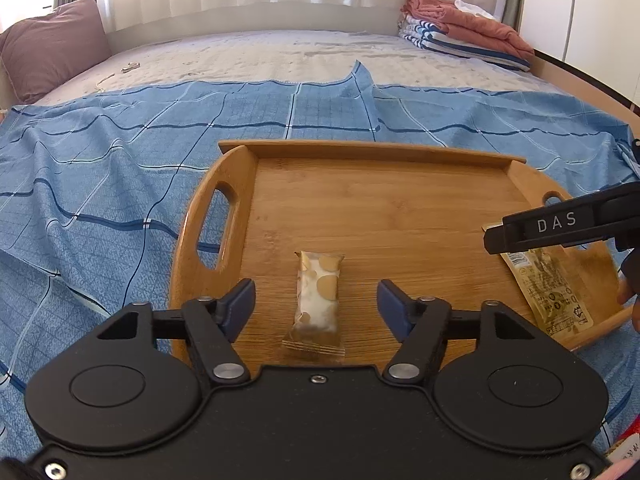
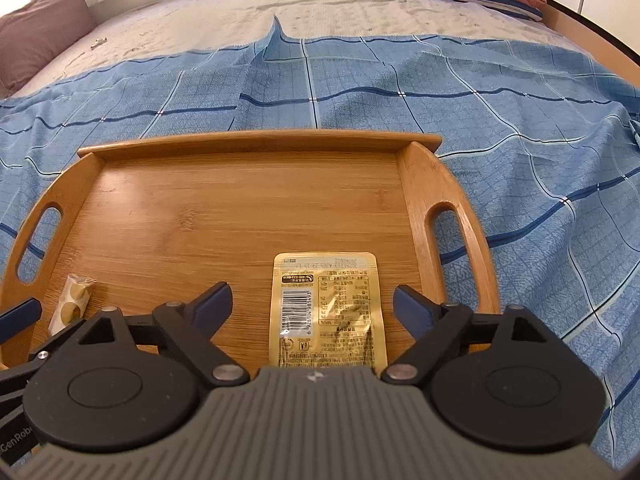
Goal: Organize snacks
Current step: 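Open both grippers to release the biscuit stick and gold packet onto the tray, then move both grippers back to the snack pile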
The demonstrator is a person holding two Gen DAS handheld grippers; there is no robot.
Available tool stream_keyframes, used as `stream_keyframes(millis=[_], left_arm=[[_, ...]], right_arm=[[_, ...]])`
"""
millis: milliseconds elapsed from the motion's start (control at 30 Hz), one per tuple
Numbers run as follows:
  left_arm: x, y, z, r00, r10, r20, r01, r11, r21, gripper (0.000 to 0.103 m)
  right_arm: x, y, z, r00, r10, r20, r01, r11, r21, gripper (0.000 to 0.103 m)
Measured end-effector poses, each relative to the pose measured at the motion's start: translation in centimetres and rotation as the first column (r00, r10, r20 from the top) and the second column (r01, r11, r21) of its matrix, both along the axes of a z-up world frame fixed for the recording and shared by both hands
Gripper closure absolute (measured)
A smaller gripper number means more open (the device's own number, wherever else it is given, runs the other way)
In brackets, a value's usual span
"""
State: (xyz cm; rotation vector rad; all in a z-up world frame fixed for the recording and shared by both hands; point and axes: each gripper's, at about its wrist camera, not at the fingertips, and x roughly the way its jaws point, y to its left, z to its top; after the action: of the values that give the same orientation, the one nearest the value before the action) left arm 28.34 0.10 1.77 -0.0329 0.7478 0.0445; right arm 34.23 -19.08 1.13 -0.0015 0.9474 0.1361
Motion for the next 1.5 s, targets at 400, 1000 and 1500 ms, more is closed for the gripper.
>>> stream_keyframes(millis=[400, 1000, 1500], left_arm=[[-5.1, 0.0, 2.9, 0.995, -0.054, 0.088, 0.052, 0.998, 0.033, 0.007], [-15.1, 0.7, 4.4, 0.985, -0.091, 0.149, 0.091, 0.996, 0.009, 0.004], [-21.3, 0.5, 3.2, 0.98, -0.129, 0.149, 0.124, 0.991, 0.047, 0.003]], right_arm=[[-5.2, -2.0, 2.9, 0.996, -0.014, 0.087, 0.006, 0.996, 0.088, 0.0], [-15.9, -3.9, 3.7, 0.987, -0.01, 0.16, -0.013, 0.989, 0.146, 0.0], [-22.6, -1.5, 3.0, 0.966, 0.107, 0.234, -0.116, 0.993, 0.025, 0.0]])
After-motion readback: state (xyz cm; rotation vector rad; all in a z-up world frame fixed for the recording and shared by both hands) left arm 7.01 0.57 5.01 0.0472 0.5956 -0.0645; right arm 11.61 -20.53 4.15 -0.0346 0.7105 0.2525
